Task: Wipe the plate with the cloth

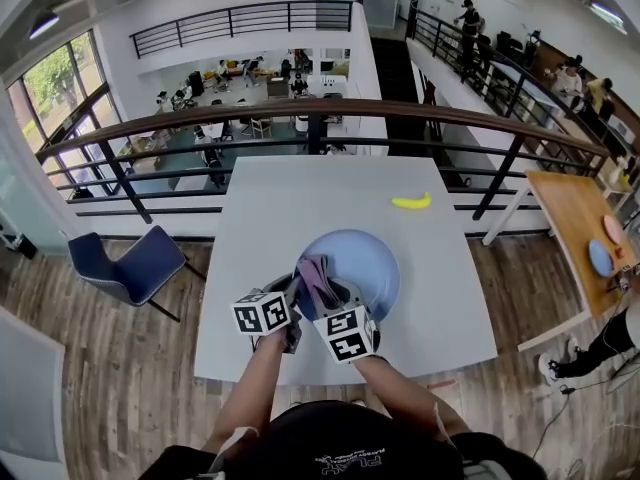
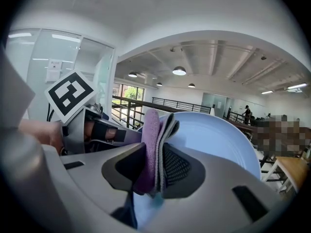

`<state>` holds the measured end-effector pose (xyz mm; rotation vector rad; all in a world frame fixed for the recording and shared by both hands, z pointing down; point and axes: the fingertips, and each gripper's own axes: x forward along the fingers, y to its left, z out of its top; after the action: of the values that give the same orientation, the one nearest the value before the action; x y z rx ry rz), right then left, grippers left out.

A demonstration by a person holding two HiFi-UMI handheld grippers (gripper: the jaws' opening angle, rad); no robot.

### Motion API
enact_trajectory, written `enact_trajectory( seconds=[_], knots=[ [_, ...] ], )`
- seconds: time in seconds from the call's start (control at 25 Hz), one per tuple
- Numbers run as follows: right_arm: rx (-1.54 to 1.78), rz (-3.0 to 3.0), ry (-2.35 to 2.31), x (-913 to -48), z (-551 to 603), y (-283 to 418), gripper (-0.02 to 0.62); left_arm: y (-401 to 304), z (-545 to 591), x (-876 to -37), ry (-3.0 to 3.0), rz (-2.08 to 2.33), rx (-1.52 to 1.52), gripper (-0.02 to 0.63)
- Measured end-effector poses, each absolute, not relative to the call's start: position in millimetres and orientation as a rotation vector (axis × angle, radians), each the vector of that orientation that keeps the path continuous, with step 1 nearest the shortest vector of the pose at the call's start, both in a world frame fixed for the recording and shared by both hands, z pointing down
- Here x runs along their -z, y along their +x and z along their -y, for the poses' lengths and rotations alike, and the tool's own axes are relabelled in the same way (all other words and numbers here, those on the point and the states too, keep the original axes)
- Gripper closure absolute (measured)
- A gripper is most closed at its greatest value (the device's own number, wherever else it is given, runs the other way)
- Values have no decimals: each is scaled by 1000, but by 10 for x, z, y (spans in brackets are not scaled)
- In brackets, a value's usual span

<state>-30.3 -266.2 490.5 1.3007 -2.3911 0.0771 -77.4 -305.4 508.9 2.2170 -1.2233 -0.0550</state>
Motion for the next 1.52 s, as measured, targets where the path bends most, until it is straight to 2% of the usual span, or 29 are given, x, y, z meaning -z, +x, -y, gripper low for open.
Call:
enact_trajectory(
  seconds=[0.4,1.52],
  knots=[
    [-70,2349,1355,-4940,2707,-117,489,-752,3010,-5051,2244,1222,46,577],
    [-96,2100,1651,-5126,2754,1187,489,-741,2833,-5159,2235,1215,24,574]
  ],
)
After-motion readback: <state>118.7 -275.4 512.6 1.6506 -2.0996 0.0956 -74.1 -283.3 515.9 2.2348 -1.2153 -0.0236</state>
